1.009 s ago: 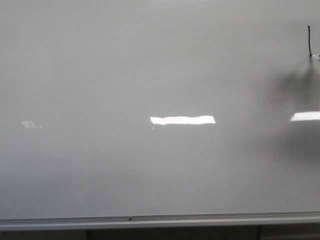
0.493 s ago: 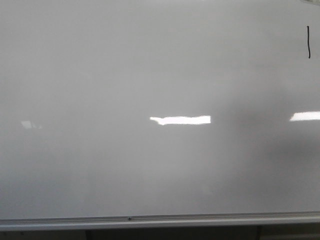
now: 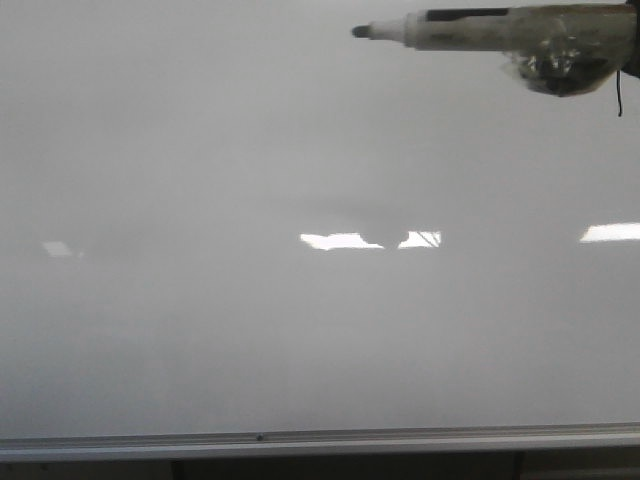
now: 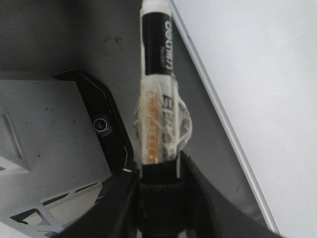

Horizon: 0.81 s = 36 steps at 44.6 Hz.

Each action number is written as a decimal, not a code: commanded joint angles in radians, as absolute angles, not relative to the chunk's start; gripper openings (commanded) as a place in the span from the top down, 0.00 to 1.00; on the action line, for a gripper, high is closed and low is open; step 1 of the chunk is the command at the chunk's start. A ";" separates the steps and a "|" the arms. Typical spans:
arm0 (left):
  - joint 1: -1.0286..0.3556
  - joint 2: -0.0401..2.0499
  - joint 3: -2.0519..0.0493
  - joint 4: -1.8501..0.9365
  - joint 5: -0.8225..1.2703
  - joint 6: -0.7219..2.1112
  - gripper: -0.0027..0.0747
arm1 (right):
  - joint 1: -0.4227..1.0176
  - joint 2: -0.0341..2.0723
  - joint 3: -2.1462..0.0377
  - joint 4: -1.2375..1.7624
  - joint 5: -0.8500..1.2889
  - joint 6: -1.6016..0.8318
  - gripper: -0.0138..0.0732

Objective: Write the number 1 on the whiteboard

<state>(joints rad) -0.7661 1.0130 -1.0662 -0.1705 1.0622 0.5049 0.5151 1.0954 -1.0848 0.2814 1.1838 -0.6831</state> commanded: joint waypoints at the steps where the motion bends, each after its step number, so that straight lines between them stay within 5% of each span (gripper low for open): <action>1: -0.852 1.049 -1.136 -0.195 1.021 0.521 0.33 | 0.572 1.099 -1.107 0.309 1.165 -0.705 0.82; 13: -1.004 1.198 -1.228 -0.193 0.977 0.574 0.33 | 0.650 1.135 -1.107 0.316 1.164 -0.705 0.82; 36: -1.016 1.350 -1.260 -0.195 0.875 0.576 0.33 | 0.650 1.135 -1.107 0.316 1.163 -0.705 0.82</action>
<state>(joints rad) -1.0081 1.3709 -1.2270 -0.1738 0.9280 0.5754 0.6468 1.1520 -1.0848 0.2886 1.1892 -0.6971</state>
